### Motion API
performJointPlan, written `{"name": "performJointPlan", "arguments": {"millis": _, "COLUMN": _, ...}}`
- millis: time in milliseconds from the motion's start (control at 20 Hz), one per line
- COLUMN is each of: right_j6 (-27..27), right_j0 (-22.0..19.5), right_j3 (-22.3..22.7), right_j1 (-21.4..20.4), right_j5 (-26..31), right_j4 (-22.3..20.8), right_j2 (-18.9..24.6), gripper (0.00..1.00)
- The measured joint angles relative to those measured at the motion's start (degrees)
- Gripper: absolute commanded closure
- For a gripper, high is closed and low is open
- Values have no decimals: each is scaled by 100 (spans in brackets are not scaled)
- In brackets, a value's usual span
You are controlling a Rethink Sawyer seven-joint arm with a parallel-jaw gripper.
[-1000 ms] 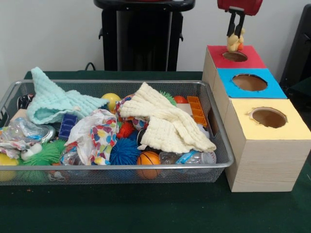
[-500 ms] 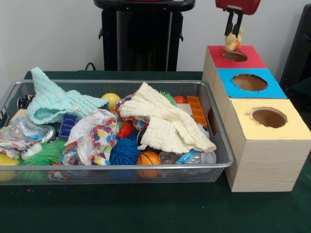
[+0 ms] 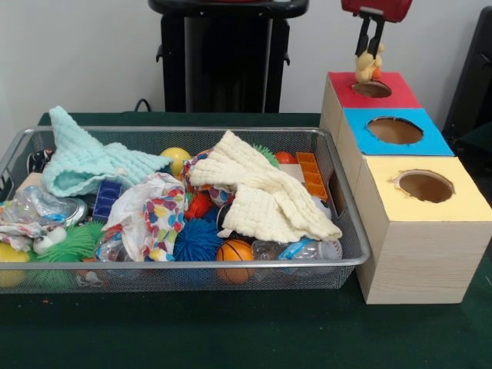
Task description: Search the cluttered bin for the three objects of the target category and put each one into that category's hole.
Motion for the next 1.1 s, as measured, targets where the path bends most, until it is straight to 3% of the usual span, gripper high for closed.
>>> {"name": "performJointPlan", "arguments": {"millis": 1050, "right_j6": 0, "right_j0": 41, "right_j3": -37, "right_j1": 120, "right_j5": -416, "right_j4": 0, "right_j2": -7, "gripper": 100}}
{"name": "performJointPlan", "arguments": {"millis": 1100, "right_j6": 0, "right_j0": 40, "right_j3": -37, "right_j1": 162, "right_j5": -432, "right_j4": 0, "right_j2": -7, "gripper": 0}}
